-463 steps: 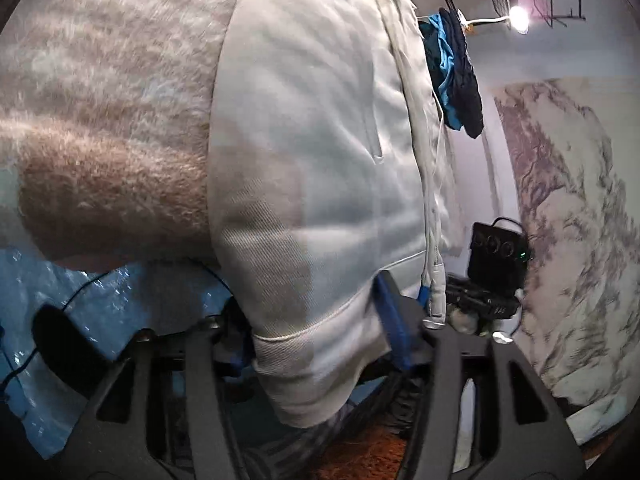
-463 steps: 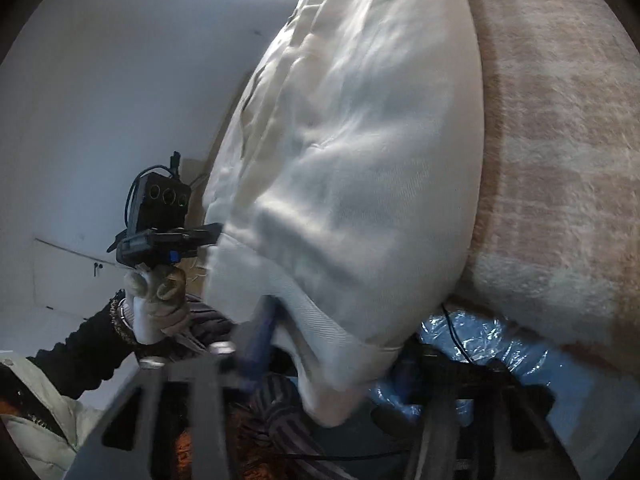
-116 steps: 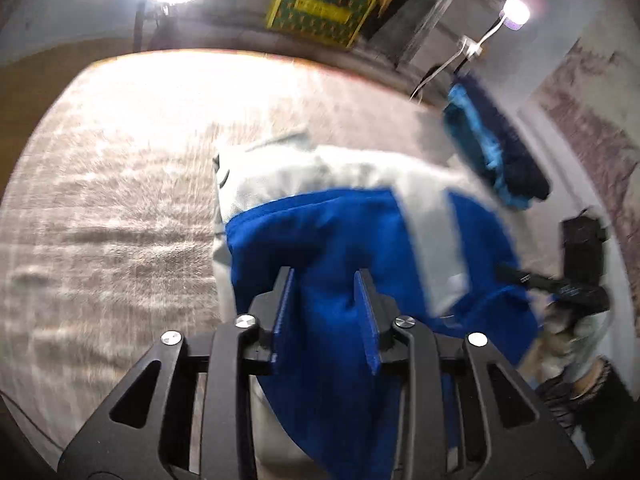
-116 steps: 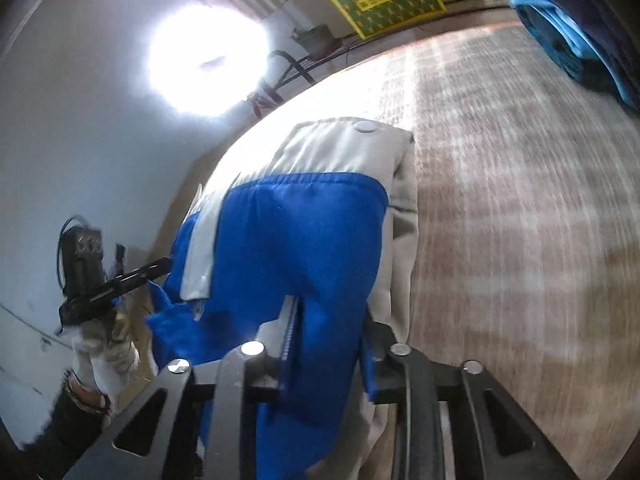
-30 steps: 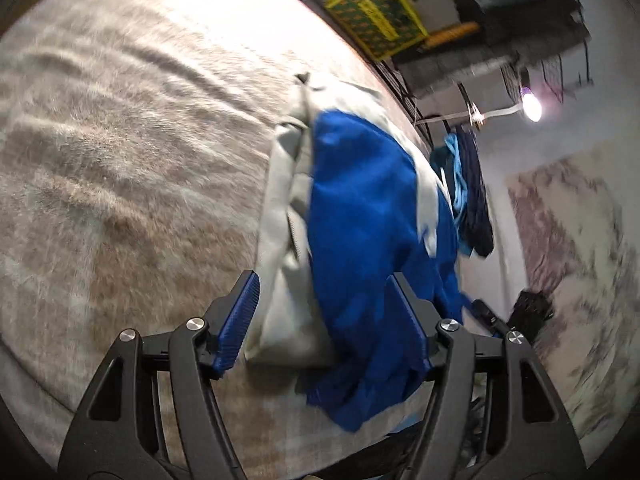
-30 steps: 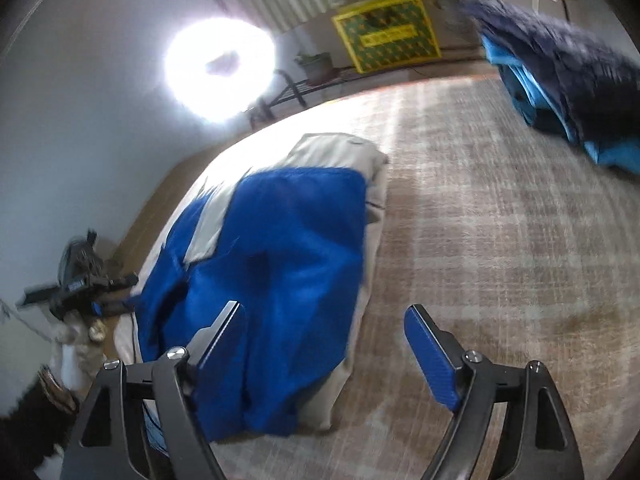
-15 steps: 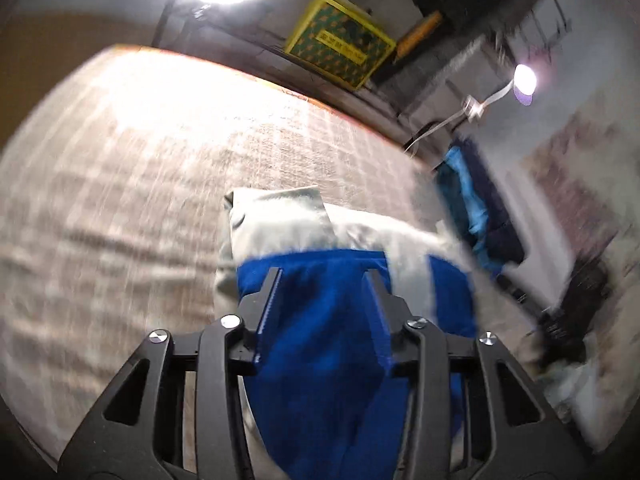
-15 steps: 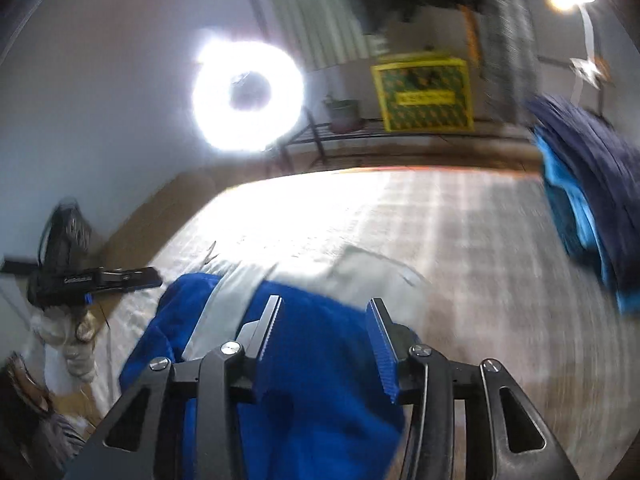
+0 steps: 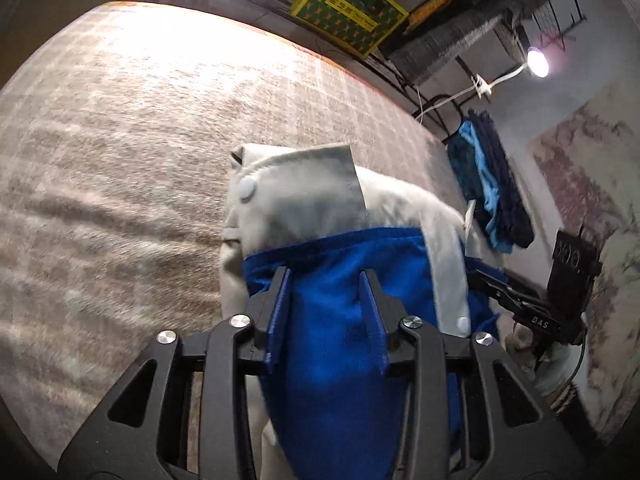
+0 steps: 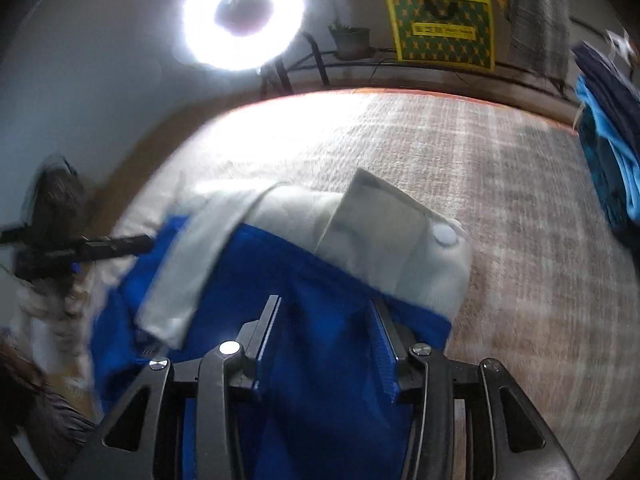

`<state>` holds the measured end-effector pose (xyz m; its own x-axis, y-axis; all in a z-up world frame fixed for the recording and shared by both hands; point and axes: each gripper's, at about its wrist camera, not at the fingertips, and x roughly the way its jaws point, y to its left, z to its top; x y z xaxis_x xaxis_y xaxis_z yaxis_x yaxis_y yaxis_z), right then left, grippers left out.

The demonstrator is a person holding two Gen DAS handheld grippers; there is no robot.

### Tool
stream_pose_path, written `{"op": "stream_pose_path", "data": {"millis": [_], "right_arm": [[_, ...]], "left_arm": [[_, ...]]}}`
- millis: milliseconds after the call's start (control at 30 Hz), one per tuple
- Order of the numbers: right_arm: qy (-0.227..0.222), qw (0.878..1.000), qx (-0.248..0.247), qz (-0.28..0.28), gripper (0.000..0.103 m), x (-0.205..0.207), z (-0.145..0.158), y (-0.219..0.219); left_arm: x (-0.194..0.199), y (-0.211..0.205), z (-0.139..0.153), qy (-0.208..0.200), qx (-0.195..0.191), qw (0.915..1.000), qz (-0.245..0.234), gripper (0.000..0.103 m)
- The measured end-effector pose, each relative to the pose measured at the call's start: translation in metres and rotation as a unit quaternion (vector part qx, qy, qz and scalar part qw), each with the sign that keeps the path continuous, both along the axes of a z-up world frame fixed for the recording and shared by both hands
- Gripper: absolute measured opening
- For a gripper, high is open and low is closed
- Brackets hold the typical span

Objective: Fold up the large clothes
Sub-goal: 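Grasp the jacket side with both grippers and fold it lengthwise over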

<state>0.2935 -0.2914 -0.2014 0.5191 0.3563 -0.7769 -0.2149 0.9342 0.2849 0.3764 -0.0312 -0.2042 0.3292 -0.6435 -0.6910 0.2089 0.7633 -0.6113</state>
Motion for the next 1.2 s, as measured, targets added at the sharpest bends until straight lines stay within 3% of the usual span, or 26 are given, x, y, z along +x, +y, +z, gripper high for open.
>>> {"op": "stream_pose_path", "data": {"millis": [67, 100, 133, 200, 333, 500, 733, 933, 1100, 1200], "right_arm": [[-0.008, 0.999, 0.047, -0.012, 0.065, -0.014, 0.01, -0.021], [-0.01, 0.997, 0.068, -0.018, 0.074, -0.021, 0.013, -0.03], [-0.01, 0.996, 0.085, -0.023, 0.077, -0.026, 0.013, -0.039], [0.002, 0.993, 0.114, -0.041, 0.081, -0.035, 0.007, -0.06], [0.041, 0.979, 0.181, -0.085, 0.084, -0.039, -0.021, -0.102], [0.076, 0.963, 0.247, -0.077, 0.084, -0.034, -0.051, -0.12], [0.088, 0.956, 0.278, -0.038, 0.078, -0.024, -0.065, -0.109], [0.105, 0.95, 0.295, -0.014, 0.056, -0.017, -0.072, -0.09], [0.101, 0.953, 0.286, -0.019, 0.056, -0.01, -0.068, -0.071], [0.098, 0.961, 0.258, -0.022, 0.053, -0.004, -0.063, -0.058]], "left_arm": [[-0.003, 0.017, 0.003, 0.012, -0.02, 0.9997, 0.011, 0.051], [-0.004, 0.025, 0.001, 0.023, -0.029, 0.9992, 0.018, 0.069], [-0.005, 0.031, -0.002, 0.031, -0.034, 0.9986, 0.025, 0.074], [-0.006, 0.046, -0.016, 0.065, -0.058, 0.9955, 0.037, 0.074], [-0.005, 0.067, -0.047, 0.136, -0.131, 0.9805, 0.054, 0.074], [0.002, 0.067, -0.06, 0.156, -0.192, 0.9683, 0.036, 0.074], [0.014, 0.055, -0.06, 0.15, -0.199, 0.9681, 0.022, 0.074], [0.018, 0.043, -0.056, 0.142, -0.184, 0.9726, 0.001, 0.074], [0.02, 0.026, -0.05, 0.128, -0.163, 0.9784, 0.003, 0.074], [0.021, 0.015, -0.046, 0.122, -0.153, 0.9807, 0.01, 0.074]]}}
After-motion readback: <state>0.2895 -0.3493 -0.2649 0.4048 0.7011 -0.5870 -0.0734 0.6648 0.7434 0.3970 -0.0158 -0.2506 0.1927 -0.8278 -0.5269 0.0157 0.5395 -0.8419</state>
